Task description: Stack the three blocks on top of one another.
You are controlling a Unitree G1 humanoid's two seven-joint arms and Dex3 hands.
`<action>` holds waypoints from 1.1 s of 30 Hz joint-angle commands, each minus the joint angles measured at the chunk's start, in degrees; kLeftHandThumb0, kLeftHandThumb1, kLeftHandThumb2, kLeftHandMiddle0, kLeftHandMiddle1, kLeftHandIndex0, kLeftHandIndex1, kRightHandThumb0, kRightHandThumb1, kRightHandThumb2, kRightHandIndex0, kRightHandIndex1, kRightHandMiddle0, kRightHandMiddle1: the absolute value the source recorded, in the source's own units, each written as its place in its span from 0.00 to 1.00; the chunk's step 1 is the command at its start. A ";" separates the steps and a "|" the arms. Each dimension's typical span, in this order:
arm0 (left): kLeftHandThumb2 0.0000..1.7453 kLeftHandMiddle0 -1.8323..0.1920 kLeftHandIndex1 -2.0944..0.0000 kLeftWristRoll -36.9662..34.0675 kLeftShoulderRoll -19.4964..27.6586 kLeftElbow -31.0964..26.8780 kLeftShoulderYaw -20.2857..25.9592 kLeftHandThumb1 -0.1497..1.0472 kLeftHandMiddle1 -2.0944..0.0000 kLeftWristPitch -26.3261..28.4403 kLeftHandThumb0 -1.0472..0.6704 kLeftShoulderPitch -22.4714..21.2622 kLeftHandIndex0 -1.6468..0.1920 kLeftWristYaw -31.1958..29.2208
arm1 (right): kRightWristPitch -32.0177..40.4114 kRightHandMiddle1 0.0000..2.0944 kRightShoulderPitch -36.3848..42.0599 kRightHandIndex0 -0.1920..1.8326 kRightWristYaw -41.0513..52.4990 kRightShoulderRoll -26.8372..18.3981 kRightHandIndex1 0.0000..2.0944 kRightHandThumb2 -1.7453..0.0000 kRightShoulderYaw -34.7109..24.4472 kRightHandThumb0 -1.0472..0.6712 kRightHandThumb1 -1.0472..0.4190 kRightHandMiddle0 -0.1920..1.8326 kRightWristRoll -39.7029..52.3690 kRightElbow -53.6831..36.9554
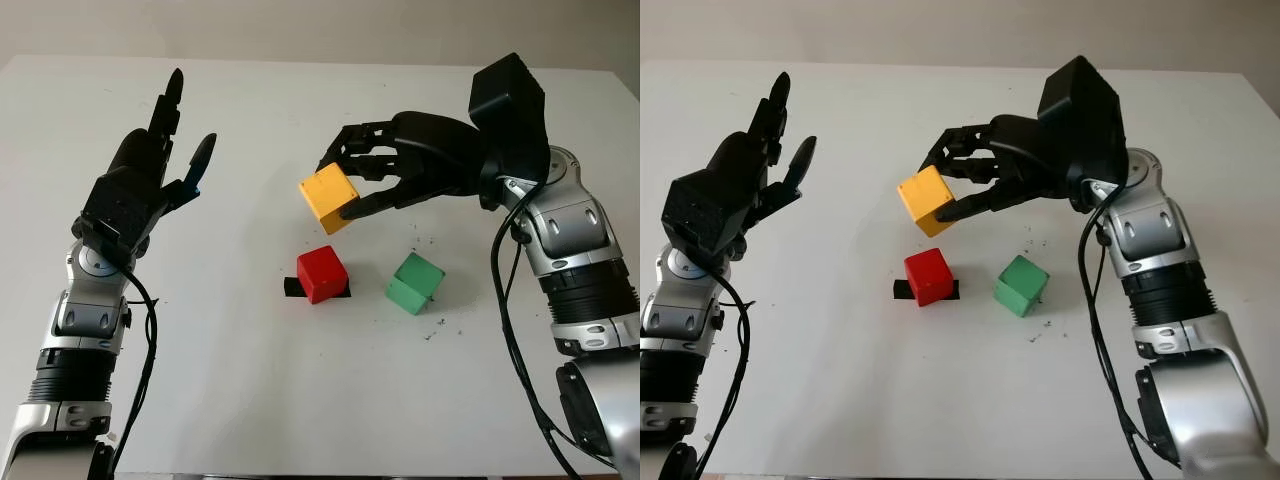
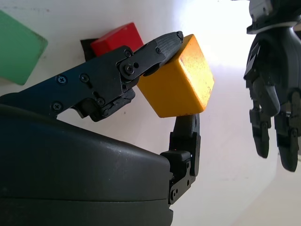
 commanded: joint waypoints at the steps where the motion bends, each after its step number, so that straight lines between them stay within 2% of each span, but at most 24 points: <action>1: 0.36 0.97 0.97 0.24 0.17 -1.29 -0.17 1.00 0.97 0.28 0.23 0.62 0.96 0.49 | 1.00 0.68 0.56 0.18 0.88 0.20 0.01 0.97 -0.82 0.34 0.09 0.28 1.31 -1.83; 10: 0.37 0.97 0.97 0.48 0.46 -1.86 -0.38 1.00 0.97 1.54 0.22 0.51 0.96 0.14 | 0.87 0.66 1.29 0.18 0.89 1.31 0.02 0.97 1.34 0.36 0.10 0.30 -0.12 -1.40; 16: 0.37 0.97 0.97 0.09 0.72 -1.35 -0.15 1.00 0.97 0.20 0.24 0.76 0.96 -0.14 | -0.05 0.64 1.29 0.19 0.62 2.56 0.02 0.97 2.62 0.36 0.10 0.31 -1.33 -0.15; 33: 0.36 0.98 0.97 -0.79 0.37 -1.96 0.20 1.00 0.98 0.79 0.23 1.31 0.97 -0.37 | -3.18 0.62 0.24 0.17 2.43 5.92 0.02 0.97 3.74 0.39 0.11 0.31 -2.19 5.38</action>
